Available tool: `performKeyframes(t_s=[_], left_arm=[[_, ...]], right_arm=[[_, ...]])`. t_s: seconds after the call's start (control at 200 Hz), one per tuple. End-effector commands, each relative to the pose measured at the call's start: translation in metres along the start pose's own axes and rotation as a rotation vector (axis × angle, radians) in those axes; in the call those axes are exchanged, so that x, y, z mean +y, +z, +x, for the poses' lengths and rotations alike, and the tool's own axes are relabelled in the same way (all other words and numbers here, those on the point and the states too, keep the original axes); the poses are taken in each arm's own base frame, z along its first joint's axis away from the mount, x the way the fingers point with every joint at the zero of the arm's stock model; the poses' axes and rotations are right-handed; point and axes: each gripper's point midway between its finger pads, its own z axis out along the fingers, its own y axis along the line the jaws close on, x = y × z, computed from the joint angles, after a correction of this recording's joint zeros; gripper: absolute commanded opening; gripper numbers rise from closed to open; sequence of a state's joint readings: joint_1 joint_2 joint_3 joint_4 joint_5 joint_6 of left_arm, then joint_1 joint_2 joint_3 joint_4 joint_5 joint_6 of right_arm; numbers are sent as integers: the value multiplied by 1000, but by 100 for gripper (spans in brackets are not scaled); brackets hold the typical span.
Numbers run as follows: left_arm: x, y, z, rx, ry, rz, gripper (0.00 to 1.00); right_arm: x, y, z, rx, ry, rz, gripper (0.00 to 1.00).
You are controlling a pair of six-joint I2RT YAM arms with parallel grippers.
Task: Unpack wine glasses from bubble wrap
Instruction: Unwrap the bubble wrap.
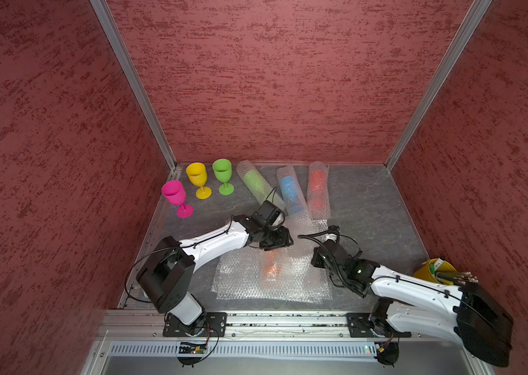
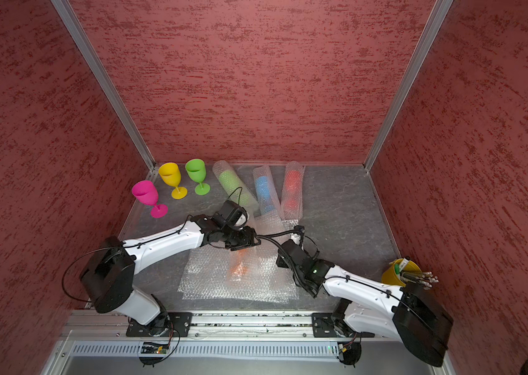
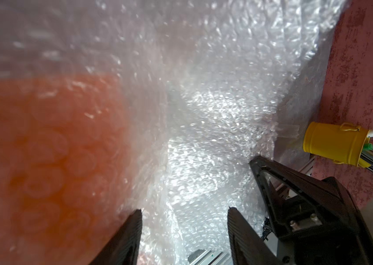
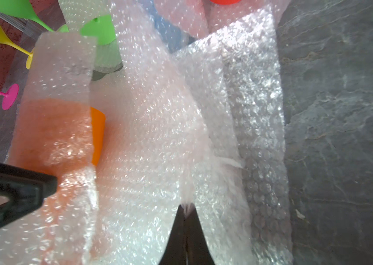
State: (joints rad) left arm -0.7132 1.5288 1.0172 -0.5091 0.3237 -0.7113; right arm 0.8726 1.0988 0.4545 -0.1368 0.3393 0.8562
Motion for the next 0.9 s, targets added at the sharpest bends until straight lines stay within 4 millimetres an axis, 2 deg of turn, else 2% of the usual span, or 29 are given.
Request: performKeyframes(t_s=[0.0,0.195,0.351,0.401,0.461,0.521,0.526,0.651,0.716,0.781,0.897], left_arm=[[35,-27,5,-30,-29,-84,62],[97,-77,3,-135,-186,-135,67],[139,-92,3,-141,-345,-203,72],[147,-98,1,-131,-361,-254,73],[152,-108,-3,-138,-354,-332,73],[153,-120,-8,-166,-335,-380,74],[154,-121,-8,-168,-334,-384,74],[150,-145,-16,-253,-280,-432,75],[144,-157,-18,-288,-256,-445,76],[128,-165,-22,-309,-203,-425,77],[99,-166,-22,-311,-83,-398,77]], right_arm=[[-7,4,-1,-6,0,21,0],[-19,11,4,22,-21,64,0],[-26,17,8,38,-30,101,0],[-24,17,6,37,-35,104,8],[-25,15,2,29,-45,117,25],[-25,13,-4,15,-55,132,45],[-25,13,-5,13,-55,133,50],[-34,15,-12,26,-65,152,97],[-40,24,-11,65,-58,158,99],[-43,31,-12,82,-71,163,99],[-36,39,-12,110,-81,109,93]])
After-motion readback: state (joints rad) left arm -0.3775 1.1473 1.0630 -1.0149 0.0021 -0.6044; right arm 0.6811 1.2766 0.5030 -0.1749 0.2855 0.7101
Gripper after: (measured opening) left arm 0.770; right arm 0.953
